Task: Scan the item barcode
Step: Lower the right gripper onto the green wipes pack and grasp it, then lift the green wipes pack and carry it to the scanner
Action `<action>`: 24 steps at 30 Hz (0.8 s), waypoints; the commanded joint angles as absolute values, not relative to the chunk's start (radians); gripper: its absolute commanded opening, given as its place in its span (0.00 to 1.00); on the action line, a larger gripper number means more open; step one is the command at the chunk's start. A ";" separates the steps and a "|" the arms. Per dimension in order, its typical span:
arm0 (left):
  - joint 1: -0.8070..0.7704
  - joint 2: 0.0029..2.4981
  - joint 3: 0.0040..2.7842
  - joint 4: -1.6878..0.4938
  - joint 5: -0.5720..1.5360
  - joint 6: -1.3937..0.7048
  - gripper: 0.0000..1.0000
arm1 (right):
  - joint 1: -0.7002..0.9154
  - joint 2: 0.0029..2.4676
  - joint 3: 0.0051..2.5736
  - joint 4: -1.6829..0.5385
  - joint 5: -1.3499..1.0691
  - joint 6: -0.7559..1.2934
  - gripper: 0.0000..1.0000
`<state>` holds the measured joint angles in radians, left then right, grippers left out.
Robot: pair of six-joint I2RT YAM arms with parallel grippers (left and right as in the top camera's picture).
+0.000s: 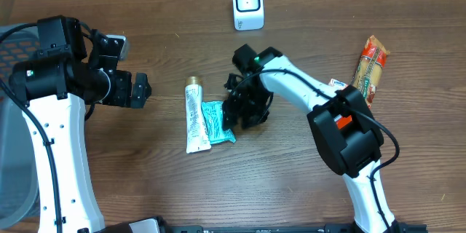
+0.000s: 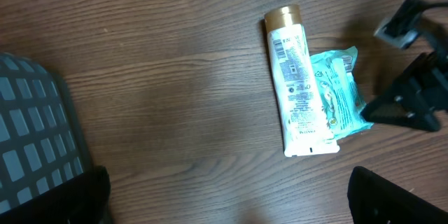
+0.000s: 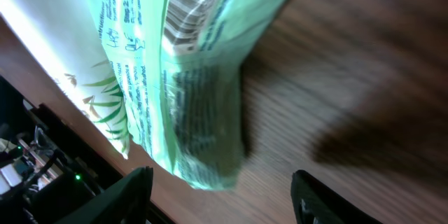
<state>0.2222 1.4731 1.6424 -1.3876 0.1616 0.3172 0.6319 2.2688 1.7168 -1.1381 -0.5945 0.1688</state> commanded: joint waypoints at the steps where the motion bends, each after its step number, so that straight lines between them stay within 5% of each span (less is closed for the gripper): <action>1: 0.221 1.464 1.650 -1.386 0.173 0.318 1.00 | 0.674 2.268 1.681 -1.114 -0.549 0.254 0.66; 3: 0.221 1.464 1.650 -1.386 0.173 0.318 1.00 | 0.693 2.268 1.662 -1.089 -0.513 0.285 0.64; 5: 0.221 1.464 1.650 -1.386 0.173 0.318 1.00 | 0.701 2.268 1.657 -1.077 -0.484 0.289 0.53; 6: 0.221 1.464 1.650 -1.386 0.173 0.318 1.00 | 0.701 2.268 1.657 -1.073 -0.469 0.295 0.35; 8: 0.221 1.464 1.650 -1.386 0.173 0.318 1.00 | 0.695 2.267 1.658 -1.069 -0.433 0.311 0.14; 10: 0.221 1.464 1.650 -1.386 0.173 0.318 1.00 | 0.670 2.267 1.658 -1.072 -0.381 0.311 0.05; 22: 0.221 1.464 1.650 -1.386 0.173 0.318 1.00 | 0.523 2.267 1.831 -1.194 0.056 0.000 0.05; 24: 0.221 1.464 1.650 -1.386 0.173 0.318 1.00 | 0.511 2.267 1.855 -1.175 0.102 -0.038 0.23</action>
